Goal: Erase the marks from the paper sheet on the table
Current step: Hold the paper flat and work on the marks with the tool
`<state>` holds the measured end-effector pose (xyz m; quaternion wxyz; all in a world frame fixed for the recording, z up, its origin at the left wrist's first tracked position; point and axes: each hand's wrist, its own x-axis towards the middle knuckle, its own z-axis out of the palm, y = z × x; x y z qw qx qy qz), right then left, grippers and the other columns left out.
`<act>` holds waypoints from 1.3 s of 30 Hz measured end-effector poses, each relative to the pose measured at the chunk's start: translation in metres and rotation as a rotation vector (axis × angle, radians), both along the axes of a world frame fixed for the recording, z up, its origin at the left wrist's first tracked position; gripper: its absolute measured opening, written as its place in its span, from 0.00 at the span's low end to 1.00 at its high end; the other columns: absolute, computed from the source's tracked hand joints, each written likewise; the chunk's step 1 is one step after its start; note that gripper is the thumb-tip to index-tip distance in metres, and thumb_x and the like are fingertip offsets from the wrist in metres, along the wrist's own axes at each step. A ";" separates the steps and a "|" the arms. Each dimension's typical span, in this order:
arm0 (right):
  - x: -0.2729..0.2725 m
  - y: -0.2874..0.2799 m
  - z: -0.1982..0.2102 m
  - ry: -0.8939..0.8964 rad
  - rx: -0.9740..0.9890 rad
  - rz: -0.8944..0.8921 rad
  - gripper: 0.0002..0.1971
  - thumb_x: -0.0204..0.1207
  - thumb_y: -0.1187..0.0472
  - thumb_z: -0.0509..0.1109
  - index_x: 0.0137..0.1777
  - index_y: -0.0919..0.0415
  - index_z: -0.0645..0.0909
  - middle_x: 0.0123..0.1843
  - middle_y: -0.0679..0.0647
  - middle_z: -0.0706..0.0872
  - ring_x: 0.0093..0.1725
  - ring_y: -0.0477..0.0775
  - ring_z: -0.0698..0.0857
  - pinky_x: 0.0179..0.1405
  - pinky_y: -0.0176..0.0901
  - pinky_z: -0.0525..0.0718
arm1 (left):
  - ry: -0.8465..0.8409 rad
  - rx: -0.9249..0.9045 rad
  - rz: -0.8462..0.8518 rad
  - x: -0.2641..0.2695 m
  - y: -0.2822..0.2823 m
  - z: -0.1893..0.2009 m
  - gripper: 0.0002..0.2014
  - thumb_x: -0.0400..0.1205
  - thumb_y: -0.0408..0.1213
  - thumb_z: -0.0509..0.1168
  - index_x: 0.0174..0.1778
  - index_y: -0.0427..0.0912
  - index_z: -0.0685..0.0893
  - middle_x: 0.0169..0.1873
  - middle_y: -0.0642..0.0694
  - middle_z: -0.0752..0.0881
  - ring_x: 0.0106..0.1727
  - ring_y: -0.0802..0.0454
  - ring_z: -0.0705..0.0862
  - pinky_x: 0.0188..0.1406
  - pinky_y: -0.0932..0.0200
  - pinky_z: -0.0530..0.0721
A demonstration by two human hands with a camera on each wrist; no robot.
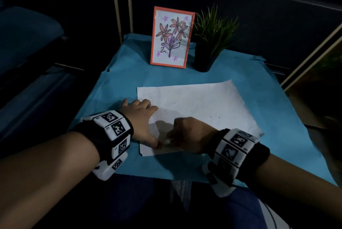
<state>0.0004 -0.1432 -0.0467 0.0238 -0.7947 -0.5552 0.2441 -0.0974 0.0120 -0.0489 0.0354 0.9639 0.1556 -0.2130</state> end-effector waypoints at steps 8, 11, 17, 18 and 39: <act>0.021 0.039 0.008 -0.064 0.048 -0.139 0.08 0.78 0.54 0.66 0.48 0.54 0.86 0.49 0.54 0.83 0.58 0.57 0.82 0.47 0.37 0.69 | -0.009 -0.008 -0.023 0.000 0.003 -0.001 0.58 0.59 0.80 0.65 0.82 0.54 0.55 0.78 0.50 0.61 0.78 0.46 0.61 0.80 0.35 0.51; 0.033 0.056 0.012 -0.051 0.055 -0.209 0.14 0.77 0.50 0.68 0.58 0.55 0.87 0.60 0.55 0.86 0.62 0.56 0.81 0.55 0.38 0.75 | -0.011 -0.004 -0.023 0.001 0.004 -0.004 0.57 0.58 0.80 0.65 0.80 0.54 0.58 0.77 0.50 0.62 0.77 0.46 0.62 0.79 0.34 0.52; 0.026 0.044 0.008 -0.035 0.021 -0.151 0.12 0.80 0.54 0.64 0.58 0.54 0.86 0.55 0.52 0.84 0.56 0.52 0.80 0.50 0.37 0.72 | -0.013 -0.014 -0.026 0.001 0.005 -0.004 0.58 0.57 0.81 0.64 0.80 0.54 0.57 0.77 0.51 0.62 0.77 0.46 0.62 0.79 0.35 0.51; 0.024 0.040 0.007 -0.029 -0.002 -0.132 0.12 0.80 0.56 0.64 0.58 0.54 0.86 0.54 0.51 0.83 0.54 0.51 0.79 0.51 0.38 0.73 | -0.013 -0.013 -0.030 0.001 0.005 -0.004 0.59 0.58 0.81 0.64 0.81 0.53 0.56 0.77 0.51 0.62 0.77 0.47 0.61 0.79 0.35 0.51; 0.017 0.043 0.011 -0.041 0.056 -0.156 0.12 0.79 0.57 0.65 0.58 0.57 0.87 0.57 0.56 0.85 0.58 0.56 0.81 0.49 0.37 0.72 | 0.004 -0.006 -0.015 0.001 0.004 -0.002 0.60 0.58 0.80 0.65 0.82 0.53 0.53 0.78 0.50 0.60 0.78 0.47 0.61 0.79 0.33 0.52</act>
